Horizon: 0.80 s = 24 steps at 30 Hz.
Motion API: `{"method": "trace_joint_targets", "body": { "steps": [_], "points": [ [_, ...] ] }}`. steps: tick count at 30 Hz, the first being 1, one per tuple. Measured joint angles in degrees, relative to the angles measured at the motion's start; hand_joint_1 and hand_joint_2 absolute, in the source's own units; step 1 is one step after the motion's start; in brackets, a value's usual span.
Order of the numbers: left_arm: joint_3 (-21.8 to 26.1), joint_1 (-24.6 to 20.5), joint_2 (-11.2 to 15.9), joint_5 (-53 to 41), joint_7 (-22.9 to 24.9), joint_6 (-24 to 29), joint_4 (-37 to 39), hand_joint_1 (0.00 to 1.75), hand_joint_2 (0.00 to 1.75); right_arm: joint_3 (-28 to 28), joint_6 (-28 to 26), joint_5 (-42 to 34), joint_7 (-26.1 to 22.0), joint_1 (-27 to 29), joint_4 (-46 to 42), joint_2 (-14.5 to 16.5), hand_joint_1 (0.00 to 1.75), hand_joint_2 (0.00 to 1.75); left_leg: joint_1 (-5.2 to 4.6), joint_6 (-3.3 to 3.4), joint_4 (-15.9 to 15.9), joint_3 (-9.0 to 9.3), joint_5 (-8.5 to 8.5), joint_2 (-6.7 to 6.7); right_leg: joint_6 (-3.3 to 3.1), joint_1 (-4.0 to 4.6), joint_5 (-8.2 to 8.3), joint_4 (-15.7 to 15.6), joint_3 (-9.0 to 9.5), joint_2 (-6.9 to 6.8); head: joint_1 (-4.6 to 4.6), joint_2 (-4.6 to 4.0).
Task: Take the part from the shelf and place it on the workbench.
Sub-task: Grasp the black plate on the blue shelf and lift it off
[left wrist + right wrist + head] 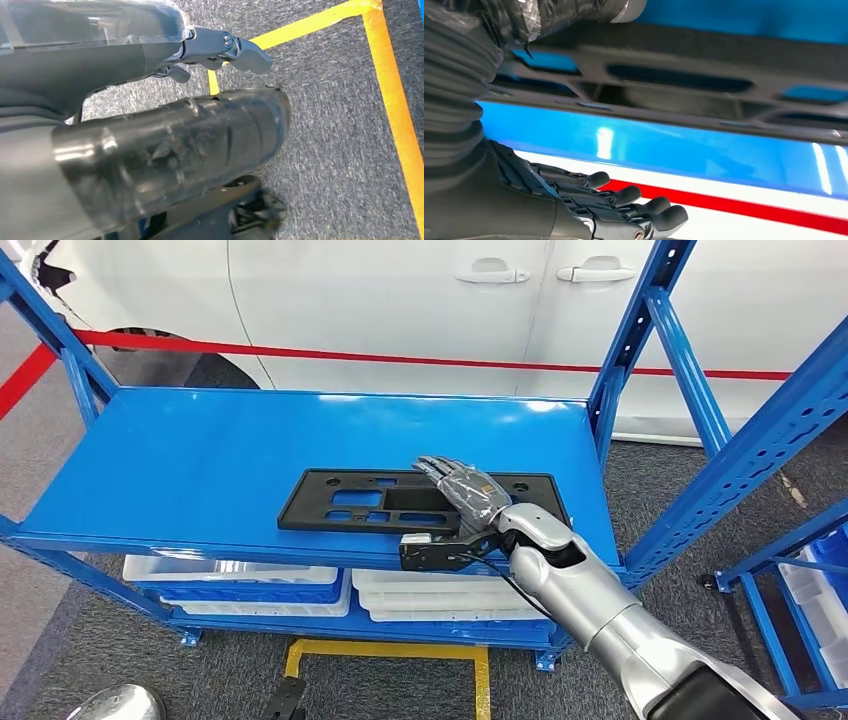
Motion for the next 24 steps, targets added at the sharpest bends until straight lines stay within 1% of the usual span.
{"method": "trace_joint_targets", "body": {
  "steps": [1, 2, 3, 4, 5, 6, 7, 8, 10, 12, 13, 14, 15, 16, 17, 18, 19, 20, 21, 22, 23, 24],
  "points": [
    [0.01, 0.07, 0.01, 0.04, -0.01, 0.03, 0.00, 0.00, 0.00, 0.05, -0.04, 0.31, 0.24, -0.02, 0.55, -0.20, 0.00, 1.75, -0.01, -0.01, 3.01, -1.57, -0.85, 0.00, -0.06, 0.15, -0.04, 0.02, 0.02, -0.02, 0.01, 0.00],
    [0.01, 0.15, 0.02, 0.08, 0.00, 0.05, 0.00, 0.00, 0.00, 0.11, -0.17, 0.60, 0.48, -0.02, 1.09, -0.38, 0.00, 1.75, -0.02, 0.07, 4.10, -2.23, -0.64, 0.00, -0.11, 0.28, -0.07, 0.05, 0.05, -0.02, 0.01, 0.00],
    [0.01, 0.22, 0.02, 0.10, 0.01, 0.05, 0.00, 0.00, 0.00, 0.17, -0.37, 0.88, 0.74, -0.04, 1.55, -0.52, 0.00, 1.75, -0.06, 0.26, 2.72, -1.65, 0.74, 0.01, -0.13, 0.41, -0.12, 0.08, 0.12, 0.01, 0.01, 0.00],
    [0.01, 0.25, 0.02, 0.12, 0.01, 0.05, 0.00, 0.00, 0.00, 0.21, -0.62, 1.17, 0.98, -0.11, 1.94, -0.60, 0.00, 1.75, -0.13, 0.56, -0.76, 0.01, 2.85, 0.00, -0.12, 0.50, -0.17, 0.10, 0.23, 0.08, 0.01, 0.00],
    [0.01, 0.23, 0.06, 0.14, 0.02, 0.06, 0.00, 0.00, 0.00, 0.24, -0.92, 1.45, 1.20, -0.20, 2.31, -0.65, 0.00, 1.75, -0.29, 1.01, -5.07, 2.11, 4.71, 0.00, -0.07, 0.55, -0.24, 0.11, 0.35, 0.14, 0.02, 0.00],
    [0.01, 0.16, 0.12, 0.16, 0.03, 0.07, 0.00, 0.00, 0.00, 0.26, -1.15, 1.70, 1.38, -0.35, 2.67, -0.71, 0.00, 1.75, -0.48, 1.40, -8.91, 4.01, 6.06, -0.01, 0.08, 0.67, -0.31, 0.18, 0.36, 0.20, 0.02, 0.00],
    [0.01, 0.10, 0.18, 0.17, 0.04, 0.07, 0.00, 0.00, 0.00, 0.27, -1.32, 1.90, 1.48, -0.48, 3.04, -0.77, 0.00, 1.75, -0.68, 1.70, -11.36, 5.19, 6.67, -0.02, 0.30, 0.69, -0.32, 0.20, 0.31, 0.22, 0.01, 0.00],
    [0.01, 0.08, 0.24, 0.19, 0.07, 0.08, 0.00, 0.00, 0.00, 0.28, -1.41, 2.04, 1.53, -0.59, 3.40, -0.84, 0.00, 1.75, -0.88, 1.89, -12.43, 5.68, 6.67, -0.05, 0.54, 0.67, -0.30, 0.18, 0.23, 0.24, 0.01, 0.00],
    [0.01, 0.16, 0.26, 0.20, 0.15, 0.09, 0.00, 0.00, 0.00, 0.31, -1.45, 2.26, 1.56, -0.71, 3.96, -0.96, 0.00, 1.75, -1.07, 2.02, -12.66, 5.76, 6.74, -0.09, 1.07, 0.55, -0.19, 0.00, 0.23, 0.25, -0.01, 0.00],
    [0.02, 0.27, 0.23, 0.22, 0.21, 0.15, 0.00, 0.00, 0.00, 0.30, -1.50, 2.50, 1.64, -0.85, 4.39, -1.15, 0.00, 1.75, -0.70, 2.45, -13.41, 6.13, 7.11, 0.01, 1.56, 0.56, -0.59, 0.25, 0.15, 0.24, 0.02, 0.00],
    [0.02, 0.24, 0.22, 0.23, 0.22, 0.19, 0.00, 0.00, 0.00, 0.30, -1.52, 2.61, 1.69, -0.98, 4.64, -1.30, 0.00, 1.75, -0.49, 2.74, -13.82, 6.35, 7.33, 0.07, 1.80, 0.57, -1.34, 1.24, -0.27, 0.25, 0.09, 0.00],
    [0.03, 0.20, 0.21, 0.24, 0.23, 0.22, 0.00, 0.00, 0.00, 0.29, -1.55, 2.71, 1.76, -1.10, 4.99, -1.50, 0.00, 1.75, -0.30, 2.98, -14.15, 6.53, 7.50, 0.13, 2.08, 0.49, -2.78, 3.66, -1.38, 0.24, 0.18, 0.00],
    [0.03, 0.16, 0.21, 0.25, 0.23, 0.24, 0.00, 0.00, 0.00, 0.29, -1.57, 2.77, 1.81, -1.16, 5.38, -1.67, 0.00, 1.75, -0.34, 3.11, -14.23, 6.59, 7.54, 0.13, 2.34, 0.37, -4.39, 6.78, -2.81, 0.23, 0.26, 0.00],
    [0.03, 0.15, 0.22, 0.27, 0.23, 0.23, 0.00, 0.00, 0.00, 0.29, -1.61, 2.86, 1.85, -1.11, 5.81, -1.78, 0.00, 1.75, -0.33, 3.19, -14.22, 6.58, 7.54, 0.14, 2.60, 0.18, -6.09, 10.66, -4.69, 0.22, 0.32, 0.00],
    [0.03, 0.17, 0.22, 0.32, 0.23, 0.24, 0.00, 0.00, 0.00, 0.29, -1.69, 3.02, 1.93, -0.98, 6.27, -1.88, 0.00, 1.75, -0.33, 3.19, -14.20, 6.57, 7.52, 0.13, 2.86, -0.03, -7.21, 14.03, -6.40, 0.21, 0.32, 0.00],
    [0.03, 0.22, 0.22, 0.38, 0.23, 0.24, 0.00, 0.00, 0.00, 0.29, -1.84, 3.26, 2.03, -0.82, 6.69, -1.95, 0.00, 1.75, -0.31, 3.16, -14.15, 6.58, 7.48, 0.12, 3.08, -0.24, -7.14, 15.40, -7.21, 0.19, 0.31, 0.00],
    [0.03, 0.27, 0.22, 0.44, 0.23, 0.25, 0.00, 0.00, 0.00, 0.29, -2.10, 3.53, 2.15, -0.74, 7.10, -2.02, 0.00, 1.75, -0.27, 3.07, -14.06, 6.59, 7.41, 0.09, 3.26, -0.46, -6.08, 14.86, -7.09, 0.16, 0.32, 0.00],
    [0.03, 0.29, 0.21, 0.49, 0.23, 0.26, 0.00, 0.00, 0.00, 0.28, -2.36, 3.76, 2.27, -0.78, 7.45, -2.10, 0.00, 1.75, -0.20, 2.93, -13.89, 6.60, 7.29, 0.04, 3.37, -0.65, -4.10, 11.97, -5.77, 0.10, 0.31, 0.00],
    [0.03, 0.30, 0.20, 0.52, 0.23, 0.27, 0.00, 0.00, 0.00, 0.26, -2.62, 3.97, 2.36, -0.89, 7.76, -2.19, 0.00, 1.75, -0.14, 2.69, -13.64, 6.59, 7.08, 0.00, 3.40, -0.80, -2.15, 7.81, -3.86, 0.04, 0.32, 0.00],
    [0.03, 0.28, 0.21, 0.54, 0.22, 0.29, 0.00, 0.00, 0.00, 0.24, -2.83, 4.11, 2.38, -1.03, 8.00, -2.25, 0.00, 1.75, -0.18, 2.39, -13.29, 6.49, 6.84, -0.04, 3.32, -0.73, -0.80, 4.12, -2.04, 0.00, 0.32, 0.00],
    [0.03, 0.26, 0.22, 0.57, 0.20, 0.32, 0.00, 0.00, 0.00, 0.21, -3.00, 4.24, 2.40, -1.13, 8.20, -2.29, 0.00, 1.75, -0.23, 2.08, -13.05, 6.39, 6.66, -0.06, 3.09, -0.62, -0.13, 1.63, -0.82, 0.00, 0.30, 0.00],
    [0.03, 0.25, 0.24, 0.60, 0.19, 0.35, 0.00, 0.00, 0.00, 0.20, -3.20, 4.38, 2.41, -1.17, 8.37, -2.32, 0.00, 1.75, -0.32, 1.77, -12.92, 6.33, 6.56, -0.06, 2.79, -0.44, -0.11, 0.49, -0.27, 0.04, 0.28, 0.00]
  ]
}}
